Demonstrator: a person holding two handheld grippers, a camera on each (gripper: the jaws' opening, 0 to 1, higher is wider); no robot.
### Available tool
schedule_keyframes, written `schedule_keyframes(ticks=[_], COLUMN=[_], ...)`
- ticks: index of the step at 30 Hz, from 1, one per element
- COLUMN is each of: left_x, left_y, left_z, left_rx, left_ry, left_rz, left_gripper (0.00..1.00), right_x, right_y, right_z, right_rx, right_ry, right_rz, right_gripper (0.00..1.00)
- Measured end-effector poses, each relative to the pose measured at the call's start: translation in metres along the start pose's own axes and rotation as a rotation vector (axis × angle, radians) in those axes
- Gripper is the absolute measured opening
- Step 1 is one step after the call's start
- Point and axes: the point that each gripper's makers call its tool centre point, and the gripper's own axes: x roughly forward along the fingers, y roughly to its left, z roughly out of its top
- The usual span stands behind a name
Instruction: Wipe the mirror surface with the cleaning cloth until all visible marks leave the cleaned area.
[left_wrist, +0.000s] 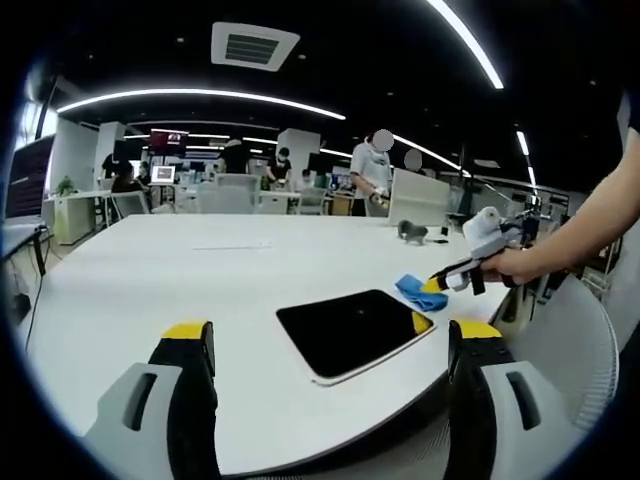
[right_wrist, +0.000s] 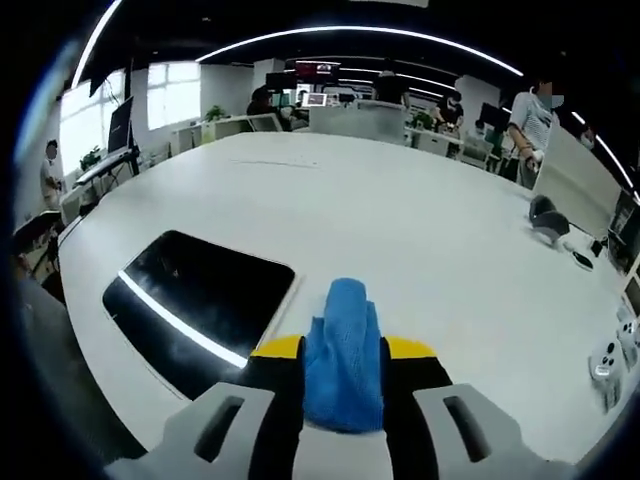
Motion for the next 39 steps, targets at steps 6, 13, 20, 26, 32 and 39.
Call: schedule_keyframes(ticks=[6,13,20,26,32,39], left_x=[0.000,0.000,0.000,0.000,0.000,0.000], left_y=[0.000,-0.002,-0.004,-0.004,-0.005,-0.004], left_z=[-0.001,0.000,0.001,0.002,0.001,0.001], left_rx=[-0.001,-0.001,-0.002,0.000,0.000,0.000], left_ry=[0.005,0.006,0.007,0.002,0.013,0.013], left_rz=[-0.002,-0.002,0.001,0.003,0.000,-0.001], left_gripper=[0.96,0.96,0.96,0.96,0.96,0.97], right_x=[0.010,0.014,0.017,0.019,0.023,0.024], right_y=[0.000,0.000,-0.001,0.000,0.001,0.000], right_z=[-0.008,-0.016,-0.018,-0.018,-0.016,-0.014], right_rx=[0.012,-0.004,0.028,0.028,0.018,0.059], right_ry=[0.043,0.078,0.081,0.097,0.104,0.105], right_rz=[-0.013,-0.019,-0.003,0.029,0.031,0.011], right_gripper=[0.24,0.20,0.21,0.19,0.09,0.05])
